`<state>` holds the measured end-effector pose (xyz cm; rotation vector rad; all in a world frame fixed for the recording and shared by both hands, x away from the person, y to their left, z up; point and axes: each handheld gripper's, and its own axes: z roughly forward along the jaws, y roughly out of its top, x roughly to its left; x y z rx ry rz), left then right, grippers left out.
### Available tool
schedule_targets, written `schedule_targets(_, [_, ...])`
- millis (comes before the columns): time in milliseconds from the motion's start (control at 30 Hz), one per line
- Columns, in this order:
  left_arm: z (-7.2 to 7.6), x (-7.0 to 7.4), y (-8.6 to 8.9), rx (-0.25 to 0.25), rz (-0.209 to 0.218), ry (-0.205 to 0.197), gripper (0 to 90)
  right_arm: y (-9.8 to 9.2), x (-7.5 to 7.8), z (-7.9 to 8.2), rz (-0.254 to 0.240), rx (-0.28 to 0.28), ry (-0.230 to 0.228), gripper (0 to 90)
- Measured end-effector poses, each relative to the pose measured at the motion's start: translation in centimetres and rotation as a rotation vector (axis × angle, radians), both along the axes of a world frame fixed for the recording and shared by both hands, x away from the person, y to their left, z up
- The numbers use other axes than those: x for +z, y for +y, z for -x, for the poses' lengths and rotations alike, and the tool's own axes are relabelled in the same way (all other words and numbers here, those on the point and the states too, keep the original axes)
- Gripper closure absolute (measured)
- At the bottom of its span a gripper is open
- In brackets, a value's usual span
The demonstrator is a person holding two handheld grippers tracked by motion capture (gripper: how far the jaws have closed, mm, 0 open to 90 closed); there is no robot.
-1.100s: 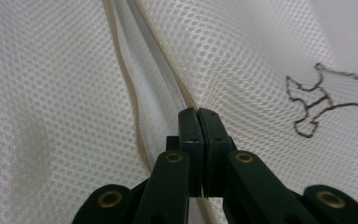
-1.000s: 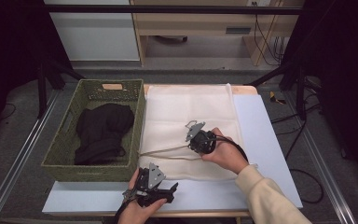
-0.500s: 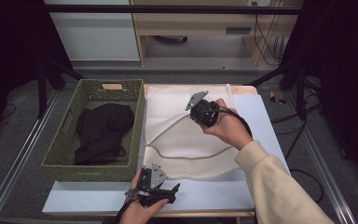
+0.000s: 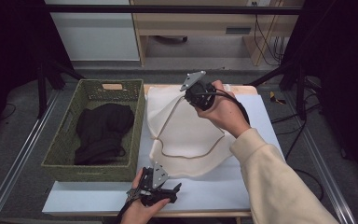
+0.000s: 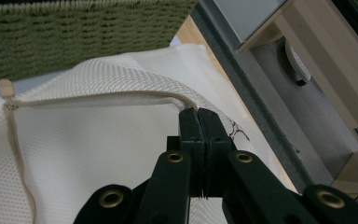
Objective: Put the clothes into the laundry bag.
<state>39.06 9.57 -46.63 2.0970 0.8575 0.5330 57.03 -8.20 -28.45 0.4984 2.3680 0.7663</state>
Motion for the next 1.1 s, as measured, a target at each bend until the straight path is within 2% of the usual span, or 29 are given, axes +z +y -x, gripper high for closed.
schedule_targets(267, [-0.3,-0.2,-0.1,0.0,-0.007,0.008,12.0,-0.1,0.8,-0.2,-0.026,0.007,-0.013,89.9])
schedule_targets(633, [-0.4,-0.2,-0.1,-0.005,-0.001,0.013,12.0,-1.0,0.6,-0.1,-0.044,0.034,0.008,89.9])
schedule_targets(900, [-0.4,-0.2,-0.3,-0.011,0.0,0.017,12.0,-2.3,0.1,0.1,-0.008,0.06,0.037,89.9])
schedule_targets(1033, [-0.2,0.6,-0.4,-0.025,0.021,0.01,11.9,-2.7,-0.3,-0.1,-0.033,0.054,0.051,90.0])
schedule_targets(1100, [0.0,1.6,-0.4,-0.034,0.045,-0.002,11.9,-2.8,-0.3,-0.3,-0.045,0.055,0.051,90.0])
